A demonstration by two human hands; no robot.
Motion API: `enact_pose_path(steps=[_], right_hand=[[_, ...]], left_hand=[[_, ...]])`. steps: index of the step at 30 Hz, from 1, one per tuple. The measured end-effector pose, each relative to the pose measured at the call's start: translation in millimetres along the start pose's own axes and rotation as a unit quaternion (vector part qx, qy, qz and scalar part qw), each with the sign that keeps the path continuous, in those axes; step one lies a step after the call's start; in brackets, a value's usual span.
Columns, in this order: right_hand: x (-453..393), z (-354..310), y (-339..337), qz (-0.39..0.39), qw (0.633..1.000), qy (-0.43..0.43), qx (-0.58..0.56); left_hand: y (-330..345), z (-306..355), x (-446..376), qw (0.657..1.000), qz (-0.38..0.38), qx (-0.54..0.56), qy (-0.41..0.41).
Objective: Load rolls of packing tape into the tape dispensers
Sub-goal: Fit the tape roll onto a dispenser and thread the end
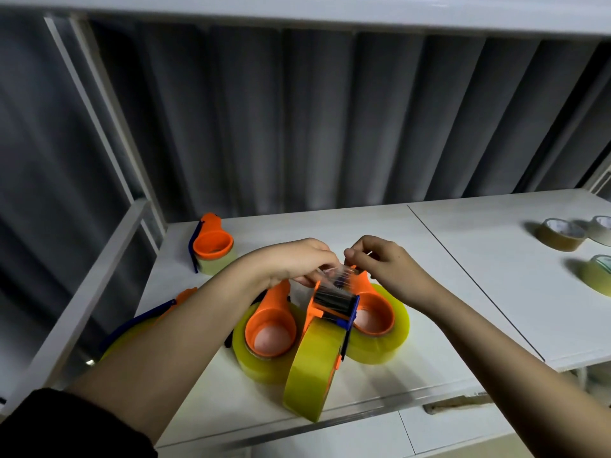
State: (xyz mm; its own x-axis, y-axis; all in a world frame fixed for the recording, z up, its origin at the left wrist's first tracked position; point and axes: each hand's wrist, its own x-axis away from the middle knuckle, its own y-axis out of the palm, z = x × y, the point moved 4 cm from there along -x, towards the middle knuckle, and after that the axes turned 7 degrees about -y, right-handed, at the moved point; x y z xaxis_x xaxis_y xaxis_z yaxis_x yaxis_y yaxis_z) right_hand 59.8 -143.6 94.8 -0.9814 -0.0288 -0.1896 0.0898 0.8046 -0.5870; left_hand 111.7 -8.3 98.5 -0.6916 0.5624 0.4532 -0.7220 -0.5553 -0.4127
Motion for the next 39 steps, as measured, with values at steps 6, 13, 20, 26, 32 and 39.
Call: enact_pose_path(steps=[6,13,20,26,32,39], right_hand=[[3,-1,-1,-0.022,0.999,-0.025,0.036],[5,6,9,-0.136,0.971,0.144,-0.138],[8,23,29,-0.201,0.864,0.295,-0.355],[11,26,31,-0.212,0.839,0.292,-0.406],[12,27,32,-0.215,0.828,0.281,-0.435],[15,27,33,-0.212,0.822,0.27,-0.454]], left_hand=[[-3,-5,-6,0.999,-0.006,0.033,-0.033],[1,-12,-11,0.993,-0.041,0.068,-0.082],[7,-9,-13,0.995,-0.023,0.054,-0.083],[3,-12,-14,0.998,-0.014,0.06,-0.031],[1,-15,-6,0.986,-0.084,0.142,-0.036],[1,-11,-5,0.995,-0.071,0.069,-0.008]])
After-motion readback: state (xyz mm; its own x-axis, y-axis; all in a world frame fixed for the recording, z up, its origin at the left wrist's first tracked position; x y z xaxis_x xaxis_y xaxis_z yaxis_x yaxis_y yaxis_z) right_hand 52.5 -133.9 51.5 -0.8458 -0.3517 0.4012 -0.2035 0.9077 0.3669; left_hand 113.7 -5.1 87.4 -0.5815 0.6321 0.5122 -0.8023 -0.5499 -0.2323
